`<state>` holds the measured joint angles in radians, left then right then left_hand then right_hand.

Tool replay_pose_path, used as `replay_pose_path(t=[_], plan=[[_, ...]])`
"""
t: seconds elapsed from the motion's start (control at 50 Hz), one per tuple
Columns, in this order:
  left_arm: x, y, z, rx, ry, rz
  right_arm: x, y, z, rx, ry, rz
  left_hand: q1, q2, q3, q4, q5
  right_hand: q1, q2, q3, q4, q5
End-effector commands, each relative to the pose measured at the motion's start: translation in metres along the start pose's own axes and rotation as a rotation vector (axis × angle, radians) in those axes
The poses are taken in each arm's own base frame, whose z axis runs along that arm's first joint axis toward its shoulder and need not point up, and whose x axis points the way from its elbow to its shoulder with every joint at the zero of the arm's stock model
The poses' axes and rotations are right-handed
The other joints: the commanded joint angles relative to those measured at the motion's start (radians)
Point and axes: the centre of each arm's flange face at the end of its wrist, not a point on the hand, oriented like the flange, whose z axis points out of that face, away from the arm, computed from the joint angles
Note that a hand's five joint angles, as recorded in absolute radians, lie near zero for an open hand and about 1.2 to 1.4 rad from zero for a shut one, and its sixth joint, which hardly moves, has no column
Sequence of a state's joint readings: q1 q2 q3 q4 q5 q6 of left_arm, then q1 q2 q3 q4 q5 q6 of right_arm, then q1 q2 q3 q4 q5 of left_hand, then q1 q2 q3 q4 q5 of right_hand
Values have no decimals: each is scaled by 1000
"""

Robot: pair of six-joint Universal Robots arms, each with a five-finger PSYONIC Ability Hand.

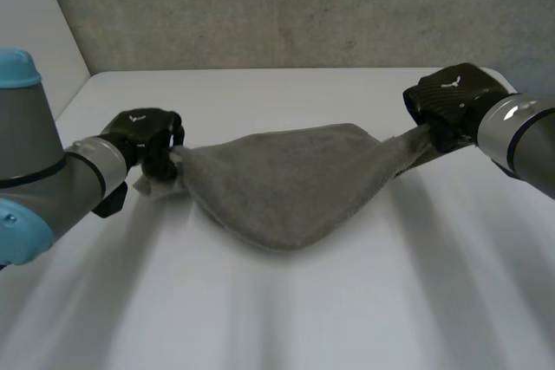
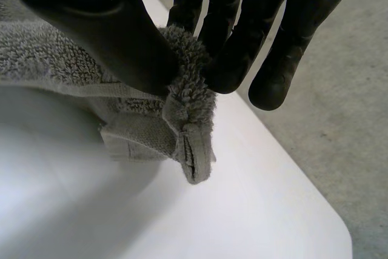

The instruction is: Fold the towel.

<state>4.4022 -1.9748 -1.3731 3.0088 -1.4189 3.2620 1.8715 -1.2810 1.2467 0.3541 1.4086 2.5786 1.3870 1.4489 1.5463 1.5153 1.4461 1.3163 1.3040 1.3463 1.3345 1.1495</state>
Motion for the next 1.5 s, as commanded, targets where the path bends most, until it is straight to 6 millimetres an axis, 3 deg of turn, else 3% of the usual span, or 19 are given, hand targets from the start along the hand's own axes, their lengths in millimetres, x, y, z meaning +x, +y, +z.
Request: replay_pose_path(t=[0.02, 0.04, 0.08, 0.14, 0.22, 0.36, 0.48, 0.58, 0.64, 0.66, 0.68, 0.8, 0.94, 1.08, 1.14, 1.28, 1.4, 1.5], plan=[[-1, 8, 9, -20, 16, -7, -10, 20, 17, -58, -46, 21, 9, -53, -150, -119, -224, 80, 92, 50, 62, 72], [-1, 8, 9, -20, 16, -7, -10, 20, 17, -58, -46, 21, 9, -53, -150, -119, -224, 80, 92, 50, 62, 72], [1, 31, 23, -87, 23, 0, -16, 33, 28, -98, -67, 28, 9, -53, -150, -119, -224, 80, 92, 50, 62, 72], [2, 46, 38, -122, 14, 33, -22, 46, 38, -132, -89, 33, 9, -53, -150, -119, -224, 80, 92, 50, 62, 72], [-3, 57, 56, -139, -20, 71, -28, 57, 47, -161, -109, 39, 9, -53, -150, -119, -224, 80, 92, 50, 62, 72], [-17, 49, 97, -33, -114, 108, -31, 64, 56, -166, -108, 39, 9, -53, -150, -119, -224, 80, 92, 50, 62, 72], [-20, 37, 113, 80, -136, 120, -29, 64, 60, -138, -84, 34, -34, -96, -194, -163, -268, 80, 92, 50, 62, 72], [-22, 39, 123, 132, -150, 125, -29, 64, 59, -139, -74, 30, -635, -697, -794, -763, -869, 80, 92, 50, 62, 72], [-22, 40, 124, 130, -150, 125, -30, 64, 59, -138, -76, 30, -807, -868, -966, -935, -1040, 80, 92, 50, 62, 72], [-22, 42, 124, 124, -150, 125, -30, 64, 59, -140, -76, 30, -1106, -1168, -1265, -1234, -1340, 80, 92, 50, 62, 72], [-21, 44, 122, 117, -146, 126, -30, 65, 60, -142, -76, 31, -1212, -1274, -1372, -1341, -1446, 80, 92, 50, 62, 72], [-20, 40, 114, 113, -147, 144, -30, 65, 60, -142, -78, 31, -1212, -1274, -1372, -1341, -1446, 80, 92, 50, 62, 72], [-18, 7, 74, 171, -163, 264, -31, 67, 57, -149, -81, 32, -1171, -1233, -1330, -1299, -1404, 80, 92, 50, 62, 72], [-14, -1, 35, 176, -159, 280, -31, 66, 56, -149, -81, 32, -1106, -1168, -1265, -1234, -1340, 80, 92, 50, 62, 72], [-10, 4, 19, 147, -149, 281, -31, 66, 55, -148, -80, 30, -1059, -1121, -1218, -1187, -1293, 80, 92, 50, 62, 72], [2, 36, -18, -11, -50, 330, -31, 64, 54, -145, -80, 29, -851, -913, -1010, -979, -1085, 80, 92, 50, 62, 72], [7, 57, -28, -107, -8, 386, -32, 66, 54, -148, -82, 29, -842, -904, -1001, -970, -1075, 80, 92, 50, 62, 72], [6, 67, -22, -133, -3, 399, -35, 68, 53, -156, -90, 18, -1006, -1068, -1165, -1134, -1239, 80, 92, 50, 62, 72]])
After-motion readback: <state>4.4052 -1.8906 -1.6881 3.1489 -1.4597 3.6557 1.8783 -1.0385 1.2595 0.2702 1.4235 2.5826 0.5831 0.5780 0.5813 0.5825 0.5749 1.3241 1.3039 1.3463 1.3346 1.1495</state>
